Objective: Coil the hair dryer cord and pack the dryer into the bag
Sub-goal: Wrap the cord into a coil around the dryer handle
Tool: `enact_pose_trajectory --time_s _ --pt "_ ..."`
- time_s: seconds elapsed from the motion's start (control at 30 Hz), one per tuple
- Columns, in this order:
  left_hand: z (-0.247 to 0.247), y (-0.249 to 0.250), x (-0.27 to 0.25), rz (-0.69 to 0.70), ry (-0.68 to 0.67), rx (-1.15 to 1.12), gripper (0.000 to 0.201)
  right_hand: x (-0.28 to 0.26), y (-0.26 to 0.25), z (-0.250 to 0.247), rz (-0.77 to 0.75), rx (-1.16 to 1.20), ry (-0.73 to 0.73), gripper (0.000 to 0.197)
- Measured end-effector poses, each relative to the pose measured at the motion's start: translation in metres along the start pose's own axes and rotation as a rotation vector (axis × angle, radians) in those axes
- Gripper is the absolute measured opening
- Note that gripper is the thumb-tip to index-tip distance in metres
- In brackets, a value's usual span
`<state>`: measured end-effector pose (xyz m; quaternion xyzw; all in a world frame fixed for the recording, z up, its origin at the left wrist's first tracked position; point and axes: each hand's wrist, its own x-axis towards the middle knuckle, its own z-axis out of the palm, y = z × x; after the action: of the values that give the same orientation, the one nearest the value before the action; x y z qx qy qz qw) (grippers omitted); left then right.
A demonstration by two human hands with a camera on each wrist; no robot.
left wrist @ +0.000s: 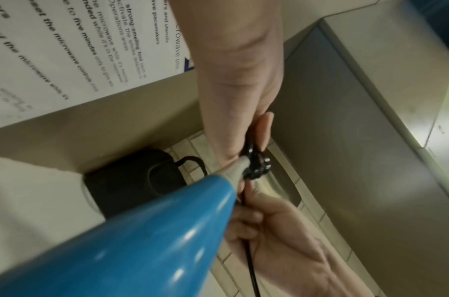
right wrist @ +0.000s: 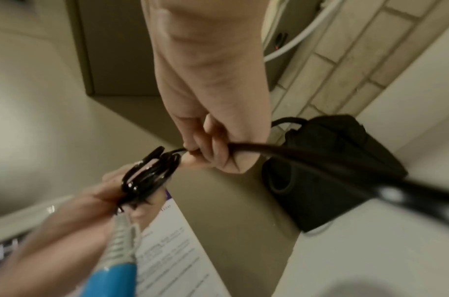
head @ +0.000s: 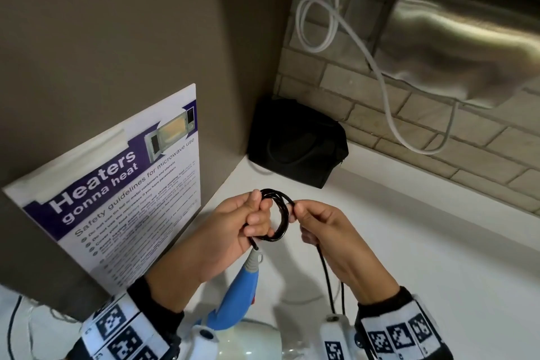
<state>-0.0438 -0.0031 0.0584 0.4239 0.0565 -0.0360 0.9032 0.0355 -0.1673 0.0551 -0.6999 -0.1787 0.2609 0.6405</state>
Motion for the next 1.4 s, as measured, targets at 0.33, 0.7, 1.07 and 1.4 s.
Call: enact_pose_trajectory --time_s 0.33,0.7,1.07,1.4 --pt "-0.003 0.005 0.009 0.126 0.153 -0.129 0.030 -0.012 0.041 -0.016 -0.102 -0.833 0.096 0.025" --pt "-0.015 0.004 0.017 0.234 0.268 -0.033 0.028 -0.062 0.039 0.011 -0.114 -1.306 -0.117 0.055" --pt "-0.005 -0.007 0.018 0.221 0.263 0.404 0.030 -0.052 -0.035 0.001 -0.492 -1.278 0.299 0.011" --pt "0.018 -0.007 0.007 0.160 0.071 0.571 0.032 -0.005 -0.060 0.002 -0.635 -1.073 0.329 0.031"
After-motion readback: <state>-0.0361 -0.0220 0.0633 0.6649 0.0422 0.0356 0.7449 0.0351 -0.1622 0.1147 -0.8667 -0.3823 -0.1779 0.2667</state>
